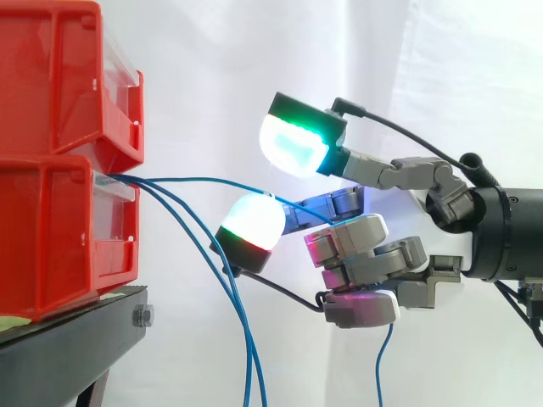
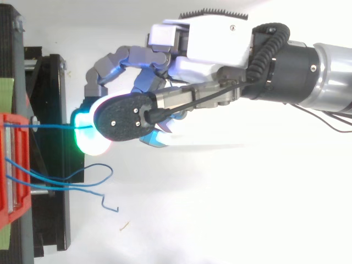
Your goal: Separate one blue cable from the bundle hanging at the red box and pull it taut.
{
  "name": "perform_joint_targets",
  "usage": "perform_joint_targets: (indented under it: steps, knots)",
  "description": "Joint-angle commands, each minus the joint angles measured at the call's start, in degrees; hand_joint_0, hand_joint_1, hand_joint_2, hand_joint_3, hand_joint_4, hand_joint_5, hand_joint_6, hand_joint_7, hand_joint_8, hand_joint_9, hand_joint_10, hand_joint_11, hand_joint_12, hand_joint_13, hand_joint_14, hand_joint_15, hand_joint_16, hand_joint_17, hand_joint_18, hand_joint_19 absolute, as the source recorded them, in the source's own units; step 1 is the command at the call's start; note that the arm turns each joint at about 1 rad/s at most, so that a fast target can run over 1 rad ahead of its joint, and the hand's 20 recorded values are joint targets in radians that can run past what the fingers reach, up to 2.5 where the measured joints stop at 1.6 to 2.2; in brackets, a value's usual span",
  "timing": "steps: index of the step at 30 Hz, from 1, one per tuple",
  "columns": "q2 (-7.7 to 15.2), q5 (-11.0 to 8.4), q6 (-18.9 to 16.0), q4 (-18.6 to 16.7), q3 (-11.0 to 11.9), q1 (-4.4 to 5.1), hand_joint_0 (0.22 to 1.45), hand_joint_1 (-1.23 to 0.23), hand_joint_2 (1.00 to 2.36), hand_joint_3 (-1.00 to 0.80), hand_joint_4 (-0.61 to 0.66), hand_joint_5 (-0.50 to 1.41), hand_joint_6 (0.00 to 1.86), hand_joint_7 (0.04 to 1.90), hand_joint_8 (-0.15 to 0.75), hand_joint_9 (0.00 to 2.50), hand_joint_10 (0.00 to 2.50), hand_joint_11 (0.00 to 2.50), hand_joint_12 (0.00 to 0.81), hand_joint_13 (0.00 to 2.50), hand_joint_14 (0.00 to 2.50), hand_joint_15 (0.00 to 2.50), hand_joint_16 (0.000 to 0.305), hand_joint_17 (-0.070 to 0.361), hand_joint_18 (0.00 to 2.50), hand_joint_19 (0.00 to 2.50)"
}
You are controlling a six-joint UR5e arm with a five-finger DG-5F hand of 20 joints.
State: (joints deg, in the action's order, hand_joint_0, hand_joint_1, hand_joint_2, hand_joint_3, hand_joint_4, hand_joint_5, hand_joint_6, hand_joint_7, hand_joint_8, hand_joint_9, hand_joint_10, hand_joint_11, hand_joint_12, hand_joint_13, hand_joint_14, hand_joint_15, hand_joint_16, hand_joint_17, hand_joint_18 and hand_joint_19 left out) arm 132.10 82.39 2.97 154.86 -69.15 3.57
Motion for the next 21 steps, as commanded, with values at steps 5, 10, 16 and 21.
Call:
perform_joint_targets:
  steps: [5, 10, 16, 21]
  knots:
    - [0.00, -0.74, -0.69, 0.00, -0.02, 0.12, 0.65, -0.56, 1.01, -0.21, 0.22, -0.11, 0.61, 1.11, 0.356, 1.17, 0.54, 1.27, 0.373, 1.31, 1.81, 1.10, 0.053, 0.119, 1.34, 1.10]
    - [0.00, -3.64, -4.20, 0.53, -0.02, 0.12, 0.64, -0.60, 1.01, -0.22, 0.22, -0.12, 0.61, 1.09, 0.354, 1.15, 0.54, 1.28, 0.372, 1.30, 1.79, 1.10, 0.054, 0.121, 1.34, 1.09]
    - [0.00, -4.26, -4.82, 0.70, 0.07, 0.12, 0.63, -0.59, 1.01, -0.25, 0.21, -0.12, 0.64, 1.07, 0.342, 1.15, 0.52, 1.32, 0.365, 1.29, 1.76, 1.12, 0.050, 0.114, 1.32, 1.11]
    - [0.00, -4.52, -4.56, 0.88, -0.02, 0.21, 0.63, -0.57, 1.01, -0.28, 0.20, -0.12, 0.66, 1.04, 0.329, 1.15, 0.47, 1.35, 0.347, 1.28, 1.74, 1.13, 0.048, 0.107, 1.29, 1.13]
